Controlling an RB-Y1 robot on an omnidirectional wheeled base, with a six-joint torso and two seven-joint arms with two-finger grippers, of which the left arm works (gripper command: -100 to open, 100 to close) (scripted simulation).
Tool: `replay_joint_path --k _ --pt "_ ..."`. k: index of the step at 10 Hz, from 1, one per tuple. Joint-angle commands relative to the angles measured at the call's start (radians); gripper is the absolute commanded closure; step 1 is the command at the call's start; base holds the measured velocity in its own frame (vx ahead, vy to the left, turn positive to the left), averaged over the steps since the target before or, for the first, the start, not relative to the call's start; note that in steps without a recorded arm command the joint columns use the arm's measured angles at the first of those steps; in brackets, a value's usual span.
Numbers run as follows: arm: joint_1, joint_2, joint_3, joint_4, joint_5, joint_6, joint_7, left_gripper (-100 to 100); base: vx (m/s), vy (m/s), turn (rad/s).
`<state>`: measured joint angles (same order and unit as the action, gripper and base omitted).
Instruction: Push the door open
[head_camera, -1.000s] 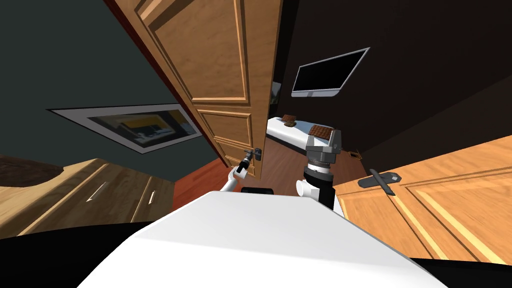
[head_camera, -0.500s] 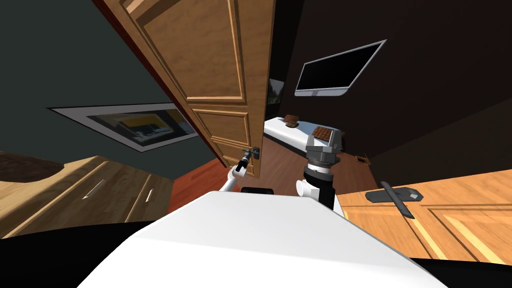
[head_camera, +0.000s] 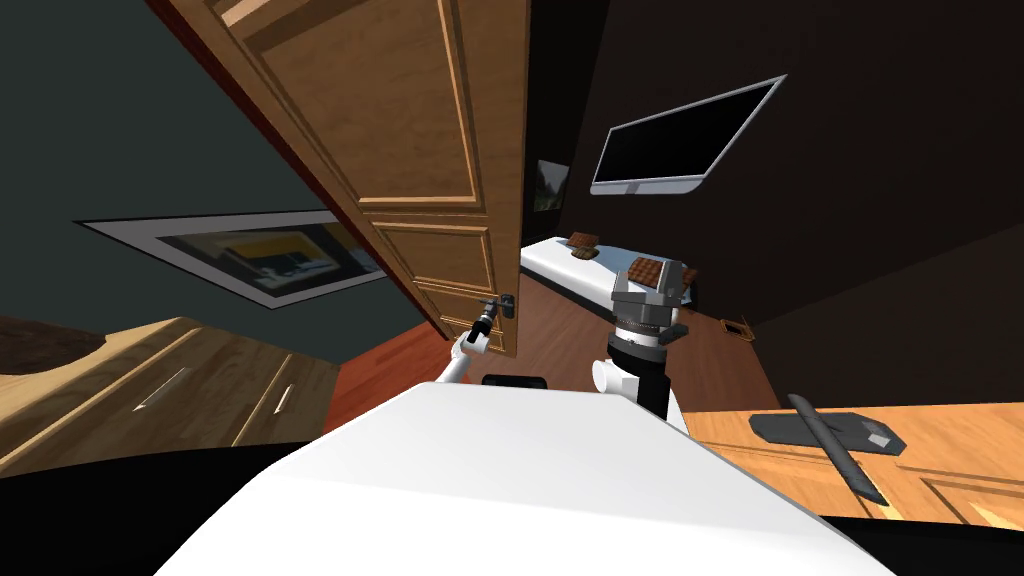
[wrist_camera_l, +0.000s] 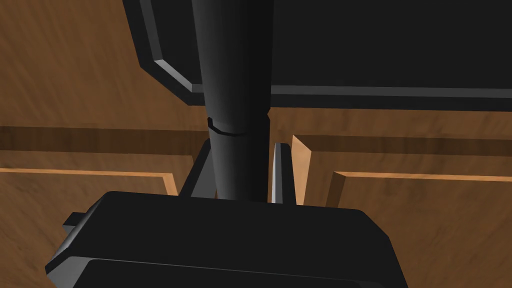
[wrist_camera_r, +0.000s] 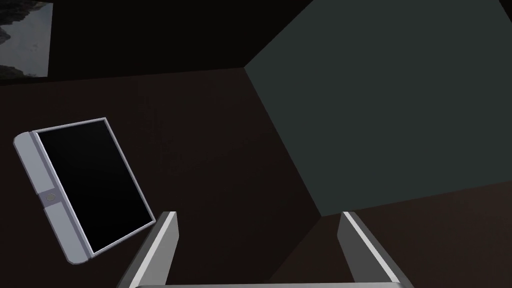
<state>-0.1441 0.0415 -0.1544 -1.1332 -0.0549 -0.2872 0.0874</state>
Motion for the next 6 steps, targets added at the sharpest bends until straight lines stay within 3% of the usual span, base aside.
replay_joint_path --k 1,6 --pt "-0.014 0.019 0.033 0.003 0.005 -0.008 -0.005 100 0.201 -0.148 0.066" --pt "-0.021 0.03 0.087 0.013 0.011 -0.01 -0.018 100 0.141 -0.111 0.069"
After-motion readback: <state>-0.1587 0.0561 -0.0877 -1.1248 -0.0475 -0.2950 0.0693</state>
